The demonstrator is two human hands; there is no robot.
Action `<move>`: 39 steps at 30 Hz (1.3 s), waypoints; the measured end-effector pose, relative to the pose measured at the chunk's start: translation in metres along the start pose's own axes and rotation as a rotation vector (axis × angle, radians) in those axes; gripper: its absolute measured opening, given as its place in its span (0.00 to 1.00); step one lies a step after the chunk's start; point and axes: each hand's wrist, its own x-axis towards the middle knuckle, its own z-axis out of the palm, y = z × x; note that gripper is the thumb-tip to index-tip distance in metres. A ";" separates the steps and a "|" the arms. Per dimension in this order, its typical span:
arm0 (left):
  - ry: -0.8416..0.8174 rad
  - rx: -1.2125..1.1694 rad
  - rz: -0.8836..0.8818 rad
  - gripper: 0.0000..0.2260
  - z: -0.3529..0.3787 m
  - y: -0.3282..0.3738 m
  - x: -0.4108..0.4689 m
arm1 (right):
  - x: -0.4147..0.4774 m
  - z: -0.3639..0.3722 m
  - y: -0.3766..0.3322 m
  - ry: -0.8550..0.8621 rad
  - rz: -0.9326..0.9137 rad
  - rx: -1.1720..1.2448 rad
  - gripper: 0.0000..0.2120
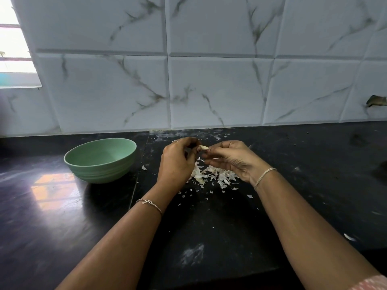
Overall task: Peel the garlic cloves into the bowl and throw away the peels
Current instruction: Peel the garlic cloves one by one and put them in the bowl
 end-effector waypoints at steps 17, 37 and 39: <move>-0.054 -0.334 -0.231 0.08 -0.001 0.003 0.001 | 0.015 0.001 0.016 0.116 -0.409 -0.604 0.05; -0.092 -0.658 -0.394 0.06 -0.003 0.007 0.000 | 0.015 -0.002 0.012 0.200 -0.465 -0.574 0.08; -0.098 -0.658 -0.401 0.06 -0.003 0.007 0.000 | 0.013 -0.001 0.011 0.194 -0.470 -0.556 0.02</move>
